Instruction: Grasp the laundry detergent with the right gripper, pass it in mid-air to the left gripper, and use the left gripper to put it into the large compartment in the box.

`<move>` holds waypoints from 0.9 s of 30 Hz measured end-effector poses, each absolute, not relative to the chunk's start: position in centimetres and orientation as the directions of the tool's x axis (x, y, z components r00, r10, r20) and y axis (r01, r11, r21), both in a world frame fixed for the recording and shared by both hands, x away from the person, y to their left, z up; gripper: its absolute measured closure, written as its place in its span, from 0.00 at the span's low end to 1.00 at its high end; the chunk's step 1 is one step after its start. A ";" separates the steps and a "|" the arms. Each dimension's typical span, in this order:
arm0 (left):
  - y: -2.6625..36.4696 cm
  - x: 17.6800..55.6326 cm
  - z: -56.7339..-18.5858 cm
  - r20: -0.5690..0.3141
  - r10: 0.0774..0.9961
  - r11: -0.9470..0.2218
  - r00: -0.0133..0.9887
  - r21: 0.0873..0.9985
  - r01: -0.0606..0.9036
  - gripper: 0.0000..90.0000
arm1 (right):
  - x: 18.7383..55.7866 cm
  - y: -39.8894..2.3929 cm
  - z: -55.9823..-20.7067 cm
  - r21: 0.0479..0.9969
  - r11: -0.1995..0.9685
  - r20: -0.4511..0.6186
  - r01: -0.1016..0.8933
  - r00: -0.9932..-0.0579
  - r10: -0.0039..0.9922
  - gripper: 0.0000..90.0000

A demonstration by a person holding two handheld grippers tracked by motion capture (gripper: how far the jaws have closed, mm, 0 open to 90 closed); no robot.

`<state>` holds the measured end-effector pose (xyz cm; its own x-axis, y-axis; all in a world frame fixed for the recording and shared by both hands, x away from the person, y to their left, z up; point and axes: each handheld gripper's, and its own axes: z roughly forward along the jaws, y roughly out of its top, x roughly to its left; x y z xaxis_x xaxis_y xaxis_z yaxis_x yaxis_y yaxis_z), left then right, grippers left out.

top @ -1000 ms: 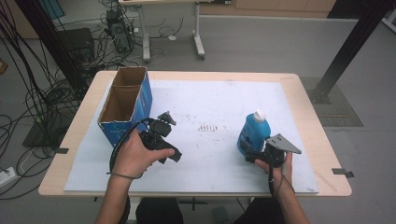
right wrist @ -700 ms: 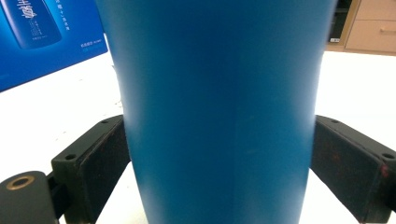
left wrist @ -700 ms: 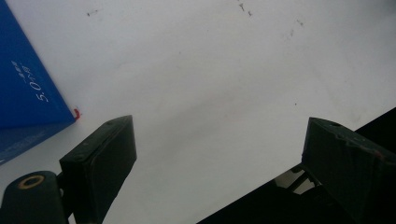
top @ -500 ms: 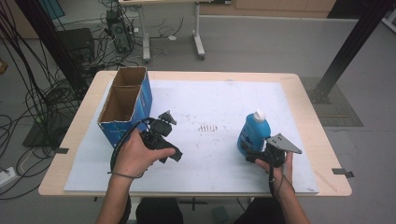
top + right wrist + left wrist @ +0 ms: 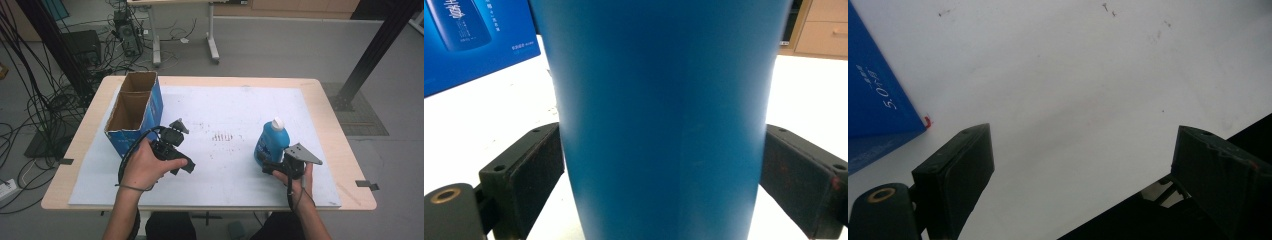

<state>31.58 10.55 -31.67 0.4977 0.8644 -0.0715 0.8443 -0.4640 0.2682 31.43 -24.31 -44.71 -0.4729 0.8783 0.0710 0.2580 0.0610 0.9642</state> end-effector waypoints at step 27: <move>10.6 31.4 -31.6 -0.074 0.866 -0.460 0.494 0.268 0.846 0.12 | 31.7 -24.0 -44.8 0.966 0.068 0.061 0.250 -0.475 0.878 0.10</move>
